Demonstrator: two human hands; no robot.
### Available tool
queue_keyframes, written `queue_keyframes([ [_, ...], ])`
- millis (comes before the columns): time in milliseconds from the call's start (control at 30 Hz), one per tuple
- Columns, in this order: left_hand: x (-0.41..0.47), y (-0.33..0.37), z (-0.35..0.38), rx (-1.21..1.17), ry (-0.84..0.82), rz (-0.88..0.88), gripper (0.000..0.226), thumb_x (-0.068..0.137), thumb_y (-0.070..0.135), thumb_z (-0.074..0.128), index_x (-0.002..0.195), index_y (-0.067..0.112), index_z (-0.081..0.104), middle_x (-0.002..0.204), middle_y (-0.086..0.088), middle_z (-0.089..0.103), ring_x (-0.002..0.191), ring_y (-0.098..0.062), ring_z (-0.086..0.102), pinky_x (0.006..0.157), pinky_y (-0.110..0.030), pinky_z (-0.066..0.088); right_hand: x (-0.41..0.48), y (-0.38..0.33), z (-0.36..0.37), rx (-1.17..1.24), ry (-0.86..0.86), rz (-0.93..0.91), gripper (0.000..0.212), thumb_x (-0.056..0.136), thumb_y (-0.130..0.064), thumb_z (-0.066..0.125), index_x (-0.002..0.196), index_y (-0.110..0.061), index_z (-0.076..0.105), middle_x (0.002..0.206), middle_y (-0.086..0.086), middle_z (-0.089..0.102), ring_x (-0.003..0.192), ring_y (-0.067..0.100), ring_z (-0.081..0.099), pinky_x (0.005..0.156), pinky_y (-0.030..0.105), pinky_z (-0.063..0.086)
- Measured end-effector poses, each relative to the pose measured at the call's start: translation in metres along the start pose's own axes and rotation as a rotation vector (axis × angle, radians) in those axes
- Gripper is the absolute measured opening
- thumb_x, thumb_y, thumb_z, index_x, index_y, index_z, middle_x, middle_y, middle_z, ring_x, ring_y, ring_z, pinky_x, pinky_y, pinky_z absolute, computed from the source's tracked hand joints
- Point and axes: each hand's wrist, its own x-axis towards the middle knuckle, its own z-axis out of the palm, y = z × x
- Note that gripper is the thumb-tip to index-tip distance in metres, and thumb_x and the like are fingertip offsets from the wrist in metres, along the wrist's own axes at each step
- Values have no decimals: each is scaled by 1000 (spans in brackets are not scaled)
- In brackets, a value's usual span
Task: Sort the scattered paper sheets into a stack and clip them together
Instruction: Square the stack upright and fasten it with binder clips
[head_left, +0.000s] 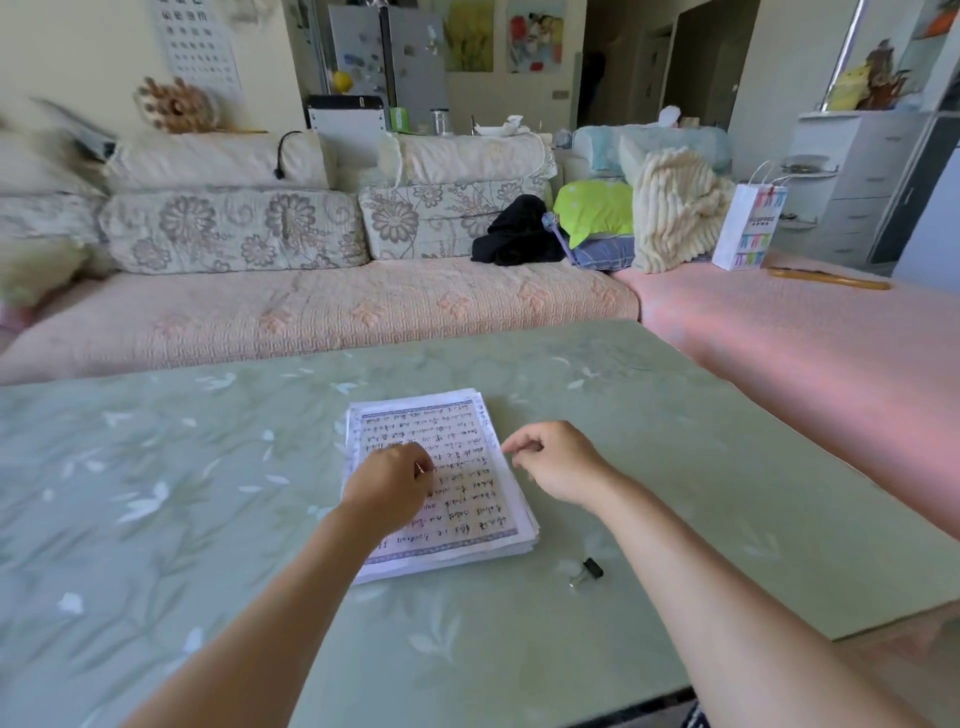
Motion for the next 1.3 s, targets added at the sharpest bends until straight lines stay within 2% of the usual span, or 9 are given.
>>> queue_keyframes([
  [133, -1, -12, 15, 56, 22, 6, 32, 93, 28, 54, 125, 26, 58, 122, 0, 54, 119, -23, 46, 96, -37, 46, -12, 5, -11, -186, -98, 63, 24, 85, -15, 53, 85, -31, 71, 88, -15, 67, 84, 6, 62, 69, 20, 45],
  [200, -6, -1, 19, 82, 89, 60, 39, 93, 30, 55, 131, 28, 53, 129, 1, 51, 122, -24, 40, 100, -37, 37, -21, 13, -27, -265, -184, 102, 20, 82, -17, 58, 86, -31, 72, 85, -16, 66, 79, 5, 62, 69, 19, 46],
  [400, -33, 72, 34, -179, 58, 405, 20, 87, 27, 63, 107, 26, 66, 96, 9, 62, 94, -16, 51, 82, -29, 44, -52, 36, -54, -422, -518, 136, 26, 69, -29, 87, 88, -37, 72, 81, -13, 65, 74, 7, 59, 68, 22, 45],
  [500, -51, 100, 49, -175, -45, 454, 16, 84, 37, 63, 98, 30, 67, 92, 12, 61, 91, -10, 55, 74, -25, 46, -59, 39, -55, -451, -483, 98, 28, 68, -28, 89, 90, -37, 75, 77, -13, 64, 69, 5, 57, 63, 20, 43],
  [633, -64, 109, 66, -105, -3, 461, 23, 83, 45, 59, 99, 30, 63, 91, 14, 65, 92, -9, 57, 68, -23, 40, -65, 41, -50, -469, -427, 77, 24, 70, -25, 86, 93, -28, 79, 66, -18, 63, 59, -4, 55, 55, 12, 40],
  [833, -58, 104, 55, -365, -31, 329, 19, 84, 26, 66, 102, 28, 63, 85, 15, 66, 78, -6, 60, 71, -26, 51, -59, 40, -55, 18, -228, 90, 16, 75, -6, 78, 84, -19, 76, 76, 12, 73, 63, 18, 61, 49, 26, 47],
  [967, -52, 100, 32, -726, 75, 158, 9, 85, 20, 71, 87, 28, 67, 75, 11, 68, 67, 3, 59, 66, -14, 48, -54, 25, -47, 362, -154, 49, 19, 82, 3, 75, 97, -8, 70, 75, 4, 72, 62, 17, 64, 46, 26, 49],
  [1100, -51, 86, 10, -1081, 30, 15, 6, 87, 16, 73, 91, 20, 72, 79, -2, 72, 69, -8, 61, 69, -26, 52, -46, 3, -31, 521, -177, 5, 17, 86, 0, 73, 101, -9, 71, 83, 8, 71, 62, 17, 63, 48, 26, 48],
  [1300, -41, 51, -15, -1011, 181, -57, 6, 87, 23, 71, 89, 28, 74, 76, 3, 75, 76, -20, 70, 78, -40, 59, -29, -37, 4, 598, -245, 23, 18, 94, -14, 67, 111, -12, 73, 103, 11, 75, 70, 21, 68, 46, 25, 46],
])
